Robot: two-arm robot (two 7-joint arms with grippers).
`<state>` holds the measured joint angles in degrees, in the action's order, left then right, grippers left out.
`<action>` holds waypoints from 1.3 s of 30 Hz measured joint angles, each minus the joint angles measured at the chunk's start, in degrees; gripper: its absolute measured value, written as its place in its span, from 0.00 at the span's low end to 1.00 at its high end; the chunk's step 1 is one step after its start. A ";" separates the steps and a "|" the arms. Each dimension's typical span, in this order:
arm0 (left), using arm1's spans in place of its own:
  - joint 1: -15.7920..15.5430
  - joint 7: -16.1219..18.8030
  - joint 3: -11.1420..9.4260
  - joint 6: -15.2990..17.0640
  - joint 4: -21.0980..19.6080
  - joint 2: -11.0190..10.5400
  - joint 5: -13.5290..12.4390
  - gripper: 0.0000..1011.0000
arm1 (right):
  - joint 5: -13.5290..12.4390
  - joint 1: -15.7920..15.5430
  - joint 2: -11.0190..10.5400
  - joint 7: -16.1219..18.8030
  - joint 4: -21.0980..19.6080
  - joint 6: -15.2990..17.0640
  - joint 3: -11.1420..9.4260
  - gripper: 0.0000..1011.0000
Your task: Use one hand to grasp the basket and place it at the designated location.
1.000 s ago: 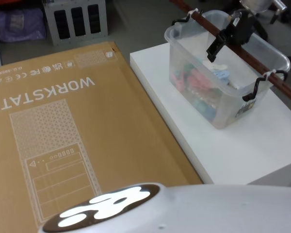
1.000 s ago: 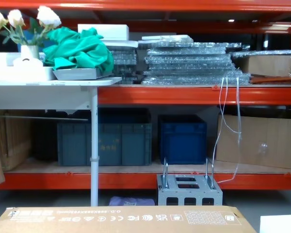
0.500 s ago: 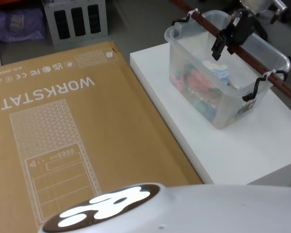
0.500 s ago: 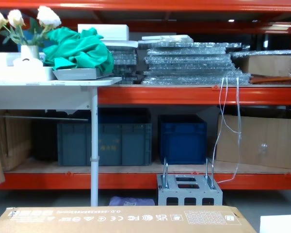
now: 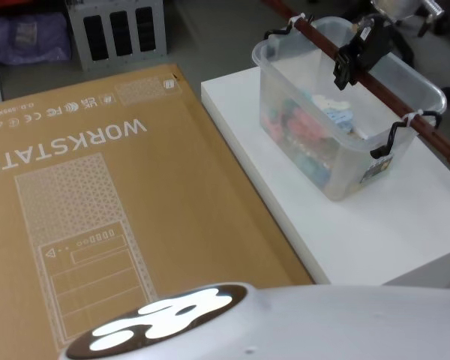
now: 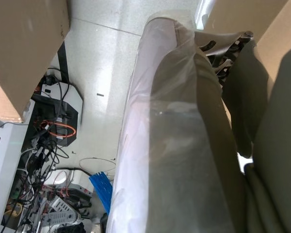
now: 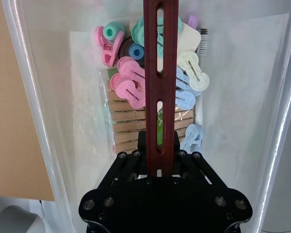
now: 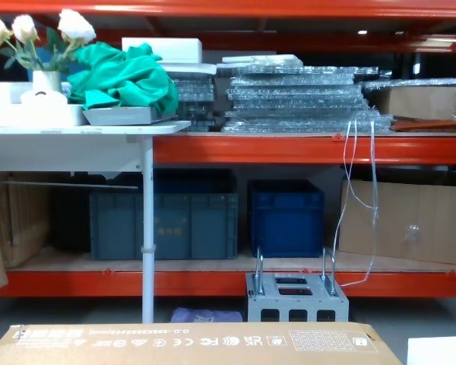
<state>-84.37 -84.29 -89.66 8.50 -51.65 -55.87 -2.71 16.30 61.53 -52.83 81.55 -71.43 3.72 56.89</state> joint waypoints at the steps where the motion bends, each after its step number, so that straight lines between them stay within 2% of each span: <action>1: 0.00 0.00 0.00 0.00 0.00 0.00 0.00 0.00 | 0.00 0.00 0.00 0.00 0.00 0.00 0.00 0.22; 9: 0.00 0.00 0.00 0.00 0.00 0.00 0.00 0.00 | -0.02 0.00 0.00 0.00 0.00 0.00 0.00 0.22; 14: 0.00 0.00 0.00 0.00 0.00 0.00 0.00 0.00 | 0.00 0.01 -0.58 0.09 -1.43 1.21 0.24 0.22; 23: 0.00 0.00 0.00 0.00 0.00 0.00 0.00 0.00 | -0.32 0.52 -2.31 0.58 -4.78 3.51 -0.04 0.22; 32: 0.00 0.00 0.00 0.00 0.00 0.00 0.00 0.00 | -0.22 1.02 -4.84 0.49 -9.68 6.14 -1.39 0.22; 39: 0.00 0.00 0.00 0.00 0.01 0.00 0.00 0.00 | 0.23 1.51 -5.88 0.70 -11.83 7.09 -2.33 0.22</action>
<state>-84.37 -84.29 -89.66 8.49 -51.65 -55.87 -2.71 16.53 63.04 -58.71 82.25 -83.26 10.81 54.56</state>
